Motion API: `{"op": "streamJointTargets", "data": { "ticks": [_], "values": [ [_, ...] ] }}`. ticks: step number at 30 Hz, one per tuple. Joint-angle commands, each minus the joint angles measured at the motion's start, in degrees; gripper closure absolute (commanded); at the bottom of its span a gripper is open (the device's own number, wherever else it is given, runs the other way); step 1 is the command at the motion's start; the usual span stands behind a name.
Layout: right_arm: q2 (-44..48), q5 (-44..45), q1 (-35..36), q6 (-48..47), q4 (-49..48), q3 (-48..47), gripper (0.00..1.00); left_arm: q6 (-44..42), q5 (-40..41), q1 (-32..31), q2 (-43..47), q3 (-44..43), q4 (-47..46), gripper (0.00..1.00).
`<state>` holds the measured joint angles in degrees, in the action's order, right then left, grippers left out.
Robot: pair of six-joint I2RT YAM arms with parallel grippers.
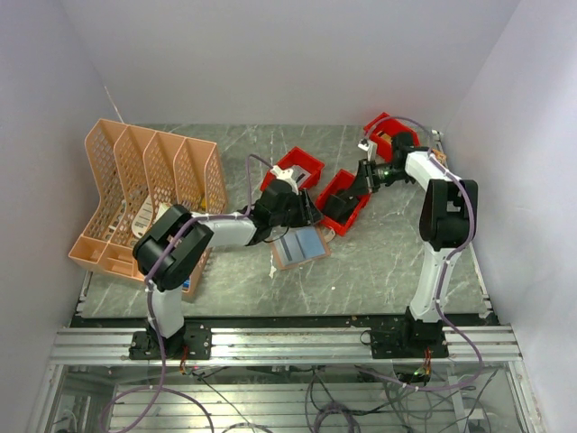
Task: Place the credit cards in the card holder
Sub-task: Pick up the credit card from the storage box.
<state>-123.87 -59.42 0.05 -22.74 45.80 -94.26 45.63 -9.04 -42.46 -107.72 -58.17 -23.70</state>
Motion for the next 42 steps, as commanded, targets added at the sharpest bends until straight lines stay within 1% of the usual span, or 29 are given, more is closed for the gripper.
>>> {"op": "streamJointTargets", "data": {
  "ticks": [1, 8, 10, 13, 14, 15, 16, 18, 20, 21, 22, 23, 26, 27, 28, 29, 31, 34, 37, 40, 41, 42],
  "values": [
    [6.15, 2.65, -1.86, 0.85, -2.98, 0.32, 1.00, -1.35, 1.18, 0.48, 3.91, 1.24, -1.56, 0.48],
    [11.40, 4.39, -3.43, 0.66, -4.82, 1.48, 1.00, -2.00, 2.71, 0.54, 9.32, 4.86, -2.50, 0.48],
    [13.22, 4.39, -4.27, 1.04, -5.33, 1.90, 1.00, -2.11, 3.59, 0.66, 11.91, 7.34, -4.35, 0.47],
    [16.83, 2.89, -5.94, 1.83, -5.77, 2.74, 1.00, -1.91, 4.48, 1.16, 17.29, 12.56, -9.79, 0.45],
    [18.42, 1.43, -6.55, 2.74, -6.44, 3.52, 1.00, -1.89, 4.68, 1.35, 19.36, 14.22, -11.90, 0.43],
    [19.81, -1.11, -7.29, 4.36, -7.78, 4.75, 1.00, -1.88, 4.72, 1.51, 21.62, 16.08, -14.07, 0.38],
    [21.10, -4.49, -8.01, 6.14, -9.13, 6.11, 1.00, -1.82, 4.92, 1.59, 23.66, 17.80, -16.13, 0.31],
    [23.24, -11.49, -8.88, 10.03, -11.42, 9.25, 1.00, -1.42, 4.87, 1.67, 27.78, 20.73, -19.88, 0.21],
    [25.72, -17.21, -9.01, 16.27, -16.38, 12.63, 1.00, 0.52, 4.36, 1.82, 31.45, 23.36, -23.68, 0.16],
    [26.70, -19.56, -9.02, 21.28, -20.22, 14.84, 1.00, 1.87, 4.04, 1.78, 32.58, 24.03, -24.68, 0.14],
    [27.63, -21.98, -9.02, 30.32, -26.70, 17.94, 1.00, 3.54, 3.61, 1.79, 33.60, 24.36, -25.32, 0.14],
    [28.78, -22.44, -9.02, 38.52, -33.80, 20.95, 1.00, 6.08, 3.33, 1.78, 34.48, 24.67, -26.16, 0.14],
    [32.81, -20.25, -9.10, 71.97, -60.97, 31.95, 1.00, 13.37, 3.53, 1.83, 35.62, 26.05, -30.17, 0.15],
    [33.61, -19.16, -9.11, 82.23, -68.01, 34.79, 1.00, 16.17, 4.21, 1.74, 35.68, 26.65, -31.59, 0.15],
    [34.21, -18.01, -9.11, 89.10, -72.12, 36.22, 1.00, 18.81, 4.96, 1.56, 35.61, 27.16, -33.11, 0.15],
    [34.56, -16.81, -8.99, 95.71, -73.10, 38.22, 1.00, 21.19, 6.09, 1.44, 35.45, 27.56, -34.52, 0.16],
    [35.03, -15.64, -8.70, 100.64, -70.62, 39.60, 1.00, 26.50, 8.02, 0.83, 34.98, 27.68, -35.32, 0.17],
    [35.85, -14.60, -8.22, 104.73, -68.72, 40.93, 1.00, 30.49, 10.09, -0.39, 34.16, 26.44, -34.07, 0.18],
    [35.90, -14.92, -7.29, 105.50, -68.51, 41.46, 1.00, 30.77, 11.01, -2.01, 32.62, 23.89, -32.74, 0.18],
    [35.90, -15.88, -6.59, 106.00, -71.04, 41.69, 1.00, 30.05, 9.45, -2.39, 30.46, 20.96, -30.65, 0.19],
    [35.85, -16.40, -6.32, 104.94, -72.62, 41.47, 1.00, 29.41, 8.76, -2.44, 29.60, 20.24, -30.47, 0.20],
    [35.75, -17.22, -5.97, 101.93, -73.17, 40.40, 1.00, 28.68, 8.16, -2.45, 28.87, 19.75, -30.53, 0.22]
  ]
}}
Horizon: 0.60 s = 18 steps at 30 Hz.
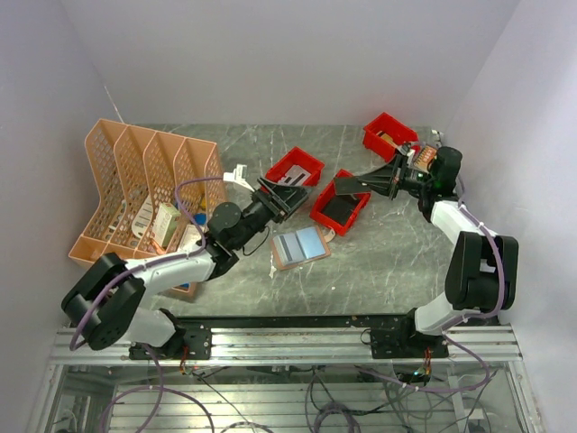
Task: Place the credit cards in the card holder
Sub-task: Pick up the credit card from the storage box.
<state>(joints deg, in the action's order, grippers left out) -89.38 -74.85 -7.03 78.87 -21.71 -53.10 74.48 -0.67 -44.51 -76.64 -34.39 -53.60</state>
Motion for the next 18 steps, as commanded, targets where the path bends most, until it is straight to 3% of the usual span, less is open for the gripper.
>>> {"op": "streamJointTargets", "data": {
  "ticks": [1, 2, 4, 7, 10, 12, 18],
  "values": [
    [1.02, -2.92, 1.33, -6.12, -3.45, -2.74, 1.00, -1.45, -1.50, -0.29, -2.94, -4.36, -1.25, 0.24],
    [0.52, -4.42, 1.54, -15.23, 3.55, -7.25, 1.00, -3.03, -3.27, 0.20, -3.51, -4.59, -1.98, 0.27],
    [-1.88, -5.50, 1.51, -45.94, 24.42, -15.73, 1.00, -8.82, -7.91, 1.93, -3.47, -4.85, -1.02, 0.28],
    [-7.39, -1.23, 2.51, -89.47, 67.25, -32.63, 1.00, -17.72, -13.92, 4.34, -1.66, -4.81, 4.36, 0.28],
    [-14.82, 2.98, 5.61, -118.71, 92.28, -42.29, 1.00, -29.51, -18.89, 5.79, 0.92, -6.05, 15.08, 0.27],
    [-17.92, 5.16, 7.56, -127.30, 100.39, -45.06, 1.00, -37.58, -21.90, 5.94, 2.57, -7.90, 21.17, 0.26],
    [-14.32, 12.51, 15.21, -128.09, 95.92, -40.65, 1.00, -53.41, -30.65, 5.99, -0.03, -14.98, 33.91, 0.25]
  ]
}}
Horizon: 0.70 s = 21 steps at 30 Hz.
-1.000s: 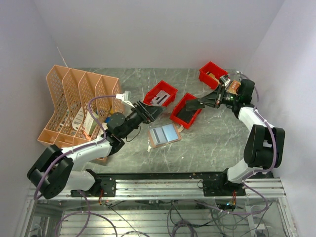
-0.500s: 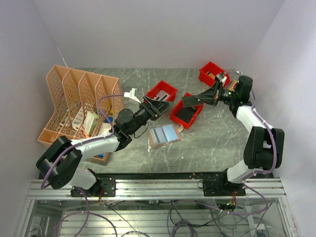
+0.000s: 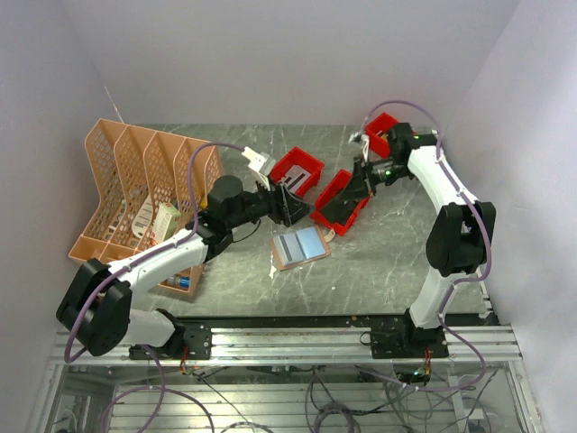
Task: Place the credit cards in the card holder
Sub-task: Pick up the credit card from the storage box.
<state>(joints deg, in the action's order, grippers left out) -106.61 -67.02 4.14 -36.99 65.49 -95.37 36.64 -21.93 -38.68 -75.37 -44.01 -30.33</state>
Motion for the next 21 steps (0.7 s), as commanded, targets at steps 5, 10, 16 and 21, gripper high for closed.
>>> {"op": "streamJointTargets", "data": {
  "ticks": [5, 10, 16, 21],
  "values": [
    [3.45, 3.81, 6.71, -15.98, 11.25, 0.63, 1.00, -21.85, -13.54, 0.01, -5.65, -9.65, 16.54, 0.28],
    [4.10, 2.99, 8.73, -19.10, 13.37, 0.09, 1.00, -21.28, -17.57, -0.37, -7.89, -8.99, 11.87, 0.37],
    [5.91, 2.30, 10.45, -20.13, 13.41, -0.35, 1.00, -21.30, -20.52, -2.51, -13.24, -11.70, 12.09, 0.44],
    [6.70, 1.82, 11.07, -20.22, 13.42, -0.32, 1.00, -22.02, -21.97, -4.13, -16.88, -13.90, 13.74, 0.57]
  ]
}}
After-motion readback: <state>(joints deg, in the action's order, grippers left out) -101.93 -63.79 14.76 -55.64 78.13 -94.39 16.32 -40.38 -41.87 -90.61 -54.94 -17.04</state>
